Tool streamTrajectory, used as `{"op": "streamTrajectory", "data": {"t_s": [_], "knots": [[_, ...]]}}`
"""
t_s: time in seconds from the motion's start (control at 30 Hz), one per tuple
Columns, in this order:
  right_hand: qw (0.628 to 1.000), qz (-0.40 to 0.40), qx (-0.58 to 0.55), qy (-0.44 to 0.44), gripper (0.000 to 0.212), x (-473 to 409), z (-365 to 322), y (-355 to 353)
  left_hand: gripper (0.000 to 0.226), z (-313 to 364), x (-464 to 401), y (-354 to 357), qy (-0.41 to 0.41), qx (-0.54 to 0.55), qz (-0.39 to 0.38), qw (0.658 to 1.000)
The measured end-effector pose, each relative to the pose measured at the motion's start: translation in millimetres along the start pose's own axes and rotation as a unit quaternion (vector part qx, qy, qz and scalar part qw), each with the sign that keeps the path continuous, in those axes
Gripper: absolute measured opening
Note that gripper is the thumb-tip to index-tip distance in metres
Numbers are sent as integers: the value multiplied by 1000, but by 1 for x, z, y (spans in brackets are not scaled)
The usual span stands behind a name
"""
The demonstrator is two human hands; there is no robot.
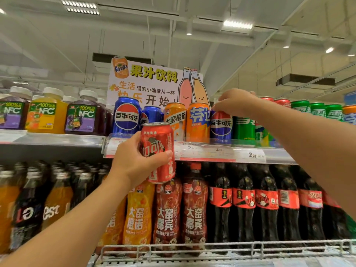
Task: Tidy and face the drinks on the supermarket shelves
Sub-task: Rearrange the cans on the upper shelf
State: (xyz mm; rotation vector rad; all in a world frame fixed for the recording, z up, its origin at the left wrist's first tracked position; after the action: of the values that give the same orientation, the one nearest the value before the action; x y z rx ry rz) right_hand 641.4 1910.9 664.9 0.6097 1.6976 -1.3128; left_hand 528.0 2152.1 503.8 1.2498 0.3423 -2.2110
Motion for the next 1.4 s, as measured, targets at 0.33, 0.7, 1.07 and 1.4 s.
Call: {"op": "streamTrajectory", "data": {"t_s": [0.33, 0.7, 1.07, 1.4], "knots": [[996, -88, 17, 8, 89, 11, 0, 1, 51, -2, 0, 2, 4, -15, -13, 1000], [989, 17, -144, -3, 51, 26, -8, -71, 58, -2, -1, 2, -11, -23, -17, 1000], [945, -40, -324, -3, 33, 87, -37, -65, 54, 8, 0, -5, -23, -86, -60, 994], [931, -32, -363, -24, 24, 80, -117, -59, 42, 8, -14, -105, -13, -124, -41, 991]]}}
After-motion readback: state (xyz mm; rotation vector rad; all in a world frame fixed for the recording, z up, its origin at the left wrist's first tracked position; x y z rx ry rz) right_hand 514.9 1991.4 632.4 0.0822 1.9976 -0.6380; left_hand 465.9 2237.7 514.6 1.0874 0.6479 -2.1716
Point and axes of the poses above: each hand's wrist, its own x-axis away from the middle knuckle, its own y-axis out of the palm, z = x × y, the point moved 9 cm from there along -x, towards the middle knuckle, and after that the axes turned 12 degrees about z, right-handed, at the moved point
